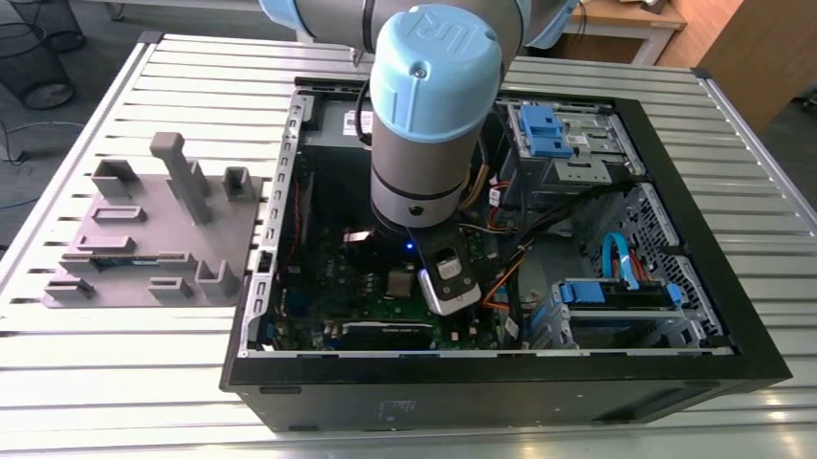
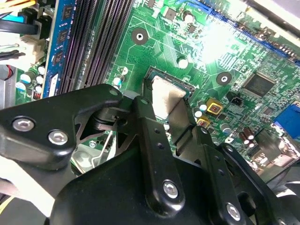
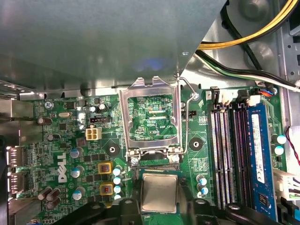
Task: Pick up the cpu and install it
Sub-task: 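Place the cpu into insertion slot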
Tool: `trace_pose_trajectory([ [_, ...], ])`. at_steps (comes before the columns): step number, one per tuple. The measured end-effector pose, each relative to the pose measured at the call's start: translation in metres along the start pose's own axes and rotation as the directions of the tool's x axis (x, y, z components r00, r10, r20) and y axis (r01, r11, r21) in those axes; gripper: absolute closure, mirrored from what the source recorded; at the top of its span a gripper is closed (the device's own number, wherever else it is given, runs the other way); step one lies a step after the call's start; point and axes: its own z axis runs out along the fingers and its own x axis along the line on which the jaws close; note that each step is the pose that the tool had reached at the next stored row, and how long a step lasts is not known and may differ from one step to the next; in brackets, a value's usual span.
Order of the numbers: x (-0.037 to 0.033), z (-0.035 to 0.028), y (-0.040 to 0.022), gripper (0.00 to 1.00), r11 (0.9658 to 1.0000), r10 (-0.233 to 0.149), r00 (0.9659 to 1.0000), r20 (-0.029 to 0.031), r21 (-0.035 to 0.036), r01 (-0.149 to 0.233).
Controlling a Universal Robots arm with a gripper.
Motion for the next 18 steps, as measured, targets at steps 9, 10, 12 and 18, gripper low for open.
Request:
trace_pose_trajectory([
  [9, 0.0000, 0.0001, 0.0000, 0.63, 1.0000, 0.000, 1.0000, 0.0002, -0.0002, 0.000],
  [10, 0.0000, 0.0001, 0.0000, 0.63, 1.0000, 0.000, 1.0000, 0.0002, -0.0002, 0.000],
  [12, 0.0000, 0.0002, 0.0000, 0.63, 1.0000, 0.000, 1.0000, 0.0002, -0.0004, 0.000],
  [18, 0.0000, 0.0001, 0.0001, 0.63, 1.0000, 0.000, 1.0000, 0.0002, -0.0003, 0.000],
])
